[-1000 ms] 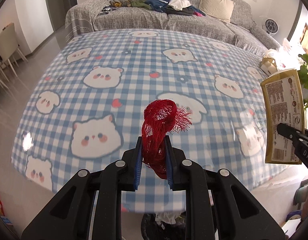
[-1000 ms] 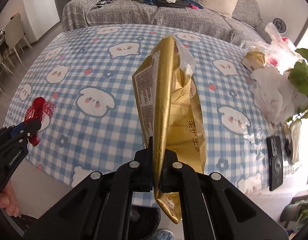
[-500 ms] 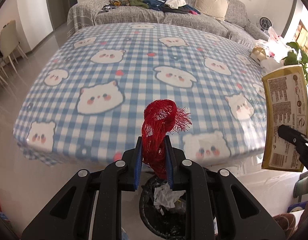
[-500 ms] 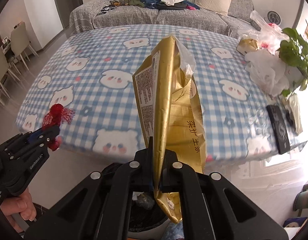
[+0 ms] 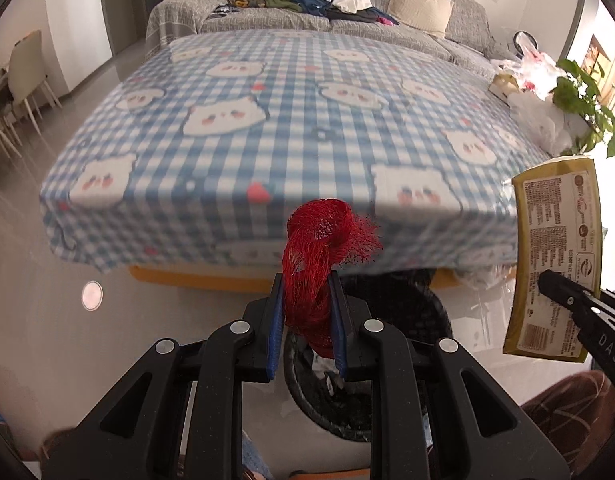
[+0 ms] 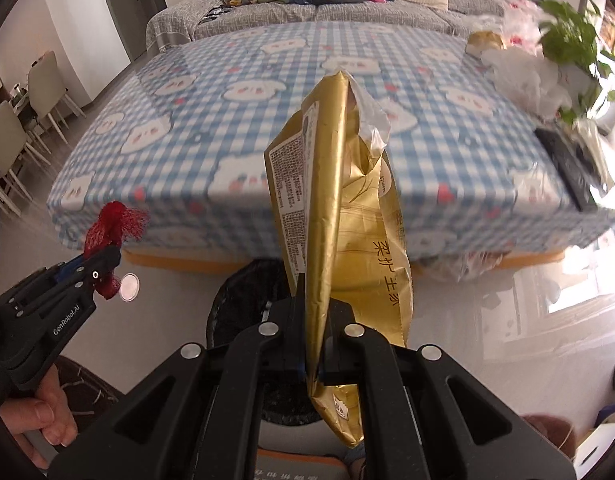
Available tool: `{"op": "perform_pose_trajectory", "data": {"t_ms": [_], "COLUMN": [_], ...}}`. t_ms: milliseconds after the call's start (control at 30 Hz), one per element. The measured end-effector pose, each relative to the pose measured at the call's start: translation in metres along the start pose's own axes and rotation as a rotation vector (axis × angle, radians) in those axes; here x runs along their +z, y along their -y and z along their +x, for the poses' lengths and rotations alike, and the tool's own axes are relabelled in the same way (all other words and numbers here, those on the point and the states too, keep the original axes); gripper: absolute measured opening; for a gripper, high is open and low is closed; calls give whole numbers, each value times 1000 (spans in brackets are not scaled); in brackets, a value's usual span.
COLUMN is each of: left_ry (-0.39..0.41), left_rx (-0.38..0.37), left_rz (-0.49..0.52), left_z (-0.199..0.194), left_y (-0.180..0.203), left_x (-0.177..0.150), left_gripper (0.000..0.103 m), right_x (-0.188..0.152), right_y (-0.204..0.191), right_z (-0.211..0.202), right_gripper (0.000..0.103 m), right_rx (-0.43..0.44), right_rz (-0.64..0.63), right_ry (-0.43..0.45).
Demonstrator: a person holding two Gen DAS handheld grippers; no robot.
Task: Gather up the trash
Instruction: 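Lift the red net and gold bag and carry both over the black bin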
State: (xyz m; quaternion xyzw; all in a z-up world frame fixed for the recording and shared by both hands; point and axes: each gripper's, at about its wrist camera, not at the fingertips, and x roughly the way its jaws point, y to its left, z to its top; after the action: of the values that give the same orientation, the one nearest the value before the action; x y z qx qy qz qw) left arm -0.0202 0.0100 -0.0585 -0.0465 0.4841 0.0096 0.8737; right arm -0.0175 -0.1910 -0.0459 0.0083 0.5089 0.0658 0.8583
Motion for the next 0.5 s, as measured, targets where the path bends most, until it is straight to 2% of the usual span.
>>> {"op": "perform_pose_trajectory", "data": {"t_ms": [233, 500], "left_ry": [-57, -113], "left_rx": [8, 35], "left_rz": [-12, -17], "left_z": [18, 40], "left_y": [-6, -15], "left_x": [-43, -74], "left_gripper": [19, 19], "right_x": [-40, -63], "right_y": [-10, -13], "right_z": [25, 63], "right_gripper": [2, 2], "right_rx": [-27, -40], "right_rz": [-5, -1], "right_ry": [-27, -64]}}
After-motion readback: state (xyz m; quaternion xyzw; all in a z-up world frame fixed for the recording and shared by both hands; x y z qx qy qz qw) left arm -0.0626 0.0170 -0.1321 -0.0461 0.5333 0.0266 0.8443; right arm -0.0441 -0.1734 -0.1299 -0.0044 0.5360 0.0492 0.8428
